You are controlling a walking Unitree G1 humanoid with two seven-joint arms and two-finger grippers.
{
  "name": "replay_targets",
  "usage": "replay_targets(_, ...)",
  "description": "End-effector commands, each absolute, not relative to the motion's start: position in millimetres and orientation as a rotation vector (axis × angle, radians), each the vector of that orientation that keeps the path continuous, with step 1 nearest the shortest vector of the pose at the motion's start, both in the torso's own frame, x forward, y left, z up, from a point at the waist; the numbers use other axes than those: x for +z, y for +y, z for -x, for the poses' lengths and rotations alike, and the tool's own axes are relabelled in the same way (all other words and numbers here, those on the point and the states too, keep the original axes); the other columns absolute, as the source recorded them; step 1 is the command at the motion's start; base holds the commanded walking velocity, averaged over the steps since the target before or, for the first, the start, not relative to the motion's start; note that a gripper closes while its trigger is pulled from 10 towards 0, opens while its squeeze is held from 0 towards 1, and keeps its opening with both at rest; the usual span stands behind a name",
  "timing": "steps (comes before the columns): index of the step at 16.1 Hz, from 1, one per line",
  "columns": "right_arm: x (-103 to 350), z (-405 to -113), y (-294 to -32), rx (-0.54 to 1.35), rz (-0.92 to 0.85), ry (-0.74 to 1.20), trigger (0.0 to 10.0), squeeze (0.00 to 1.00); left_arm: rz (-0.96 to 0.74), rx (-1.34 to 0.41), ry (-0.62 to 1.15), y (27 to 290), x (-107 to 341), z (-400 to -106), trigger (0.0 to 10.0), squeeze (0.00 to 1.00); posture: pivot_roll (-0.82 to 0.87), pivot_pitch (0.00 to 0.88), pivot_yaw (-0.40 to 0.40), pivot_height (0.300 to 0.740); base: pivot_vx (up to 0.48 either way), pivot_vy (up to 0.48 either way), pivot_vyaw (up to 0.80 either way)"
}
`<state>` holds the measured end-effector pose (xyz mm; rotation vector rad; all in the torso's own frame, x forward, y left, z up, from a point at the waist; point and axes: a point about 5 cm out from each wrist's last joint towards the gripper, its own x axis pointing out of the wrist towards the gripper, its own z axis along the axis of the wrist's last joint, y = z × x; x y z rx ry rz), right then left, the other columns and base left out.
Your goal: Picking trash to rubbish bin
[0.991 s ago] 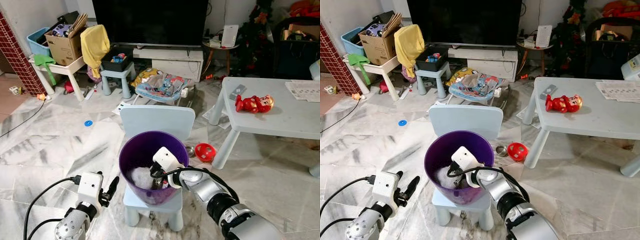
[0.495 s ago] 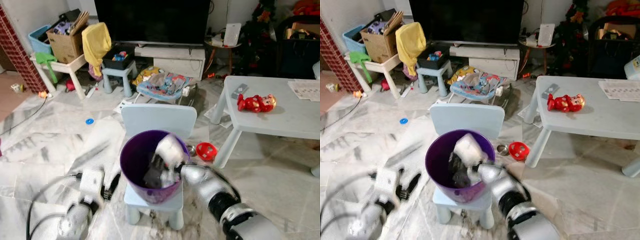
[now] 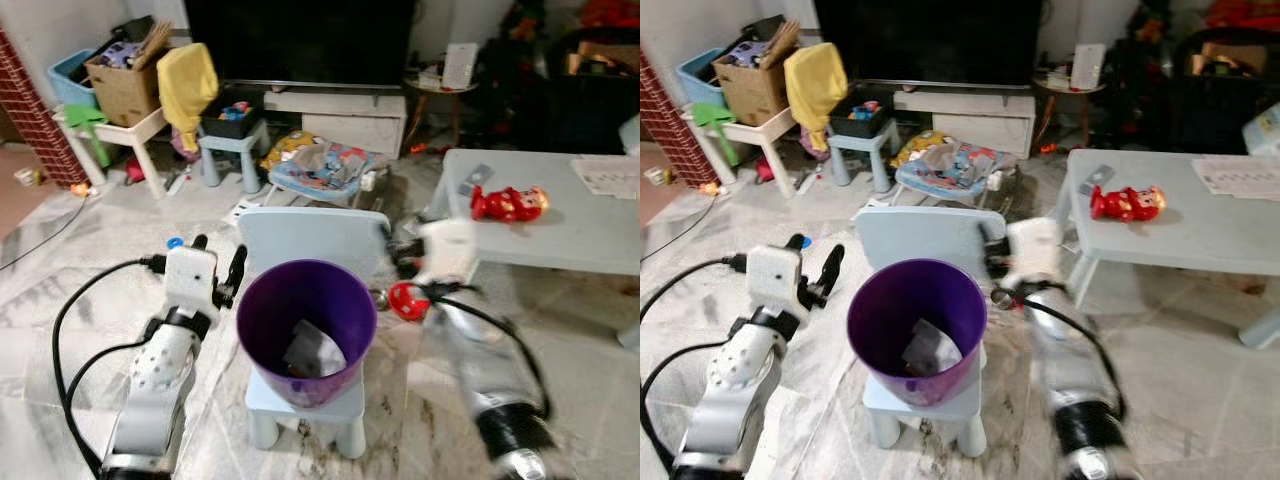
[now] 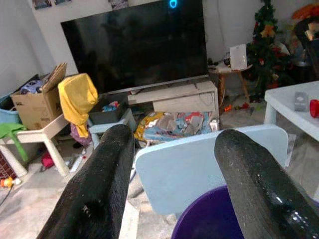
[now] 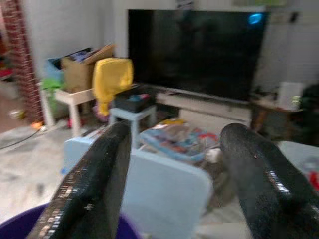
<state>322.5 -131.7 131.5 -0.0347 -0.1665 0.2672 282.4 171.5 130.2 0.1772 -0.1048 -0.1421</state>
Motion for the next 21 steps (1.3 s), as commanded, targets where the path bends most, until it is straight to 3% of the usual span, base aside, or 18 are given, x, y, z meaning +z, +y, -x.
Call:
replay_targets(1, 141.8, -318.7, -135.2, 0.242, 0.018, -0.194, 10.0, 1.0, -0.189, -0.124, -0.124, 172.5, 136.5, -286.3, 10.0, 0.0, -0.08, 0.0, 0.02, 0.74, 0.0, 0.0, 0.0)
replay_targets(5, 150.4, -293.8, -157.6, 0.156, -0.004, -0.18, 10.0, 1.0, -0.148, -0.074, -0.134, 173.0, 144.0, -297.7, 10.0, 0.0, -0.1, 0.0, 0.031, 0.74, 0.0, 0.0, 0.0)
replay_targets(14, 160.3, -290.2, -152.9, 0.148, -0.026, -0.151, 10.0, 1.0, -0.084, -0.089, -0.118, 170.5, 142.4, -299.6, 10.0, 0.0, -0.09, 0.0, 0.027, 0.74, 0.0, 0.0, 0.0)
replay_targets(15, 160.4, -289.8, -155.5, 0.122, -0.015, -0.143, 10.0, 0.32, -0.082, -0.089, -0.118, 171.1, 142.5, -299.5, 10.0, 0.0, -0.09, 0.0, 0.028, 0.74, 0.0, 0.0, 0.0)
replay_targets(16, 159.1, -288.8, -160.5, 0.092, -0.05, -0.123, 10.0, 0.0, -0.081, -0.092, -0.111, 172.7, 141.2, -299.5, 10.0, 0.0, -0.1, 0.0, 0.03, 0.74, 0.0, 0.48, 0.0)
replay_targets(21, 151.3, -289.6, -165.2, 0.064, -0.04, -0.056, 10.0, 0.0, -0.076, -0.094, -0.102, 173.8, 140.1, -300.9, 10.0, 0.0, -0.11, 0.0, 0.031, 0.74, 0.0, 0.48, 0.0)
